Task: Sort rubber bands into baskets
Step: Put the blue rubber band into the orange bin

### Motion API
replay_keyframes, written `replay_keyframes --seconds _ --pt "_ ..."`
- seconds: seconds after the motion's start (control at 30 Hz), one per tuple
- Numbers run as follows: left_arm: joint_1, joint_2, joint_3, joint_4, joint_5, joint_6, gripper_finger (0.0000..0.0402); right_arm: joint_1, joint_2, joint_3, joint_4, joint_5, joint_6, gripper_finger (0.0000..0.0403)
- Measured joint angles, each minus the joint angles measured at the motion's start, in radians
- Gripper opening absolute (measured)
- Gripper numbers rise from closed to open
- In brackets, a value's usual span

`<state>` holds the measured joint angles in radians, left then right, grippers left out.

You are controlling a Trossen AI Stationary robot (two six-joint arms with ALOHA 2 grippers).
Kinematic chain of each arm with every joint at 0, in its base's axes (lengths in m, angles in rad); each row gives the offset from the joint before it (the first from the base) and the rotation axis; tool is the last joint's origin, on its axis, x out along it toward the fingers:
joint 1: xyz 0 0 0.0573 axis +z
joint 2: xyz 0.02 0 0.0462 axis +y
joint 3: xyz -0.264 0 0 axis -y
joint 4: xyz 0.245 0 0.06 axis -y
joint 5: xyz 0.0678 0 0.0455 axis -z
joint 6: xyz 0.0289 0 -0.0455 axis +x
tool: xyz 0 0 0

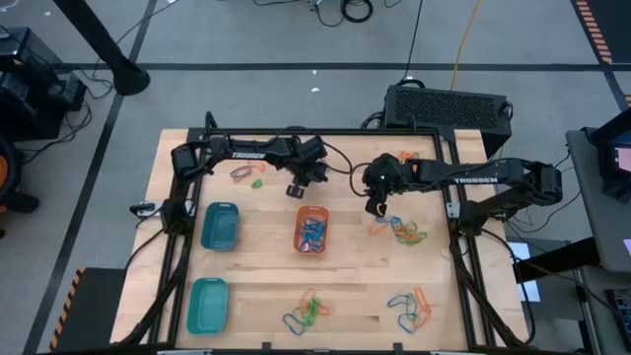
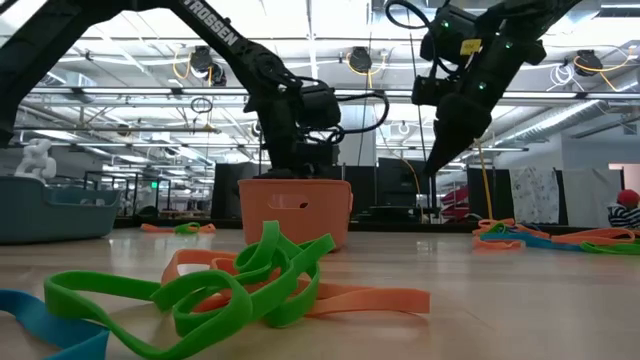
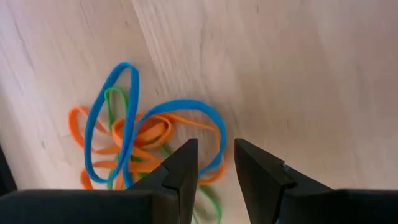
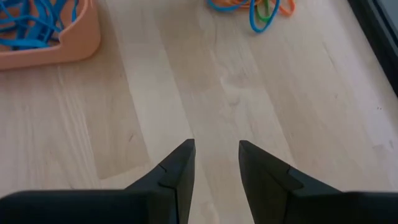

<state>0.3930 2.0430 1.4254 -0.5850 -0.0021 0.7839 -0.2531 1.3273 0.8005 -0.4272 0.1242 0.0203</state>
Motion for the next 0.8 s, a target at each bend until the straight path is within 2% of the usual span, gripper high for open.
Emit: replay_keyframes --seconds 0.33,0.47,0.63,0.8 --pt "0.011 0.033 0.000 0.016 0.002 0.028 0.0107 0.000 0.000 0.000 0.005 0.000 0.021 0.0116" --pt "0.010 0.033 0.000 0.033 0.002 0.035 0.0080 0.000 0.000 0.000 0.006 0.000 0.021 0.0116" --pt "0.009 0.033 0.000 0.028 0.002 0.035 0.0016 0.000 0.000 0.000 0.008 0.000 0.021 0.0116" --pt "0.003 0.020 0.000 0.025 -0.002 0.033 0.0008 0.000 0.000 0.000 0.009 0.001 0.025 0.0116"
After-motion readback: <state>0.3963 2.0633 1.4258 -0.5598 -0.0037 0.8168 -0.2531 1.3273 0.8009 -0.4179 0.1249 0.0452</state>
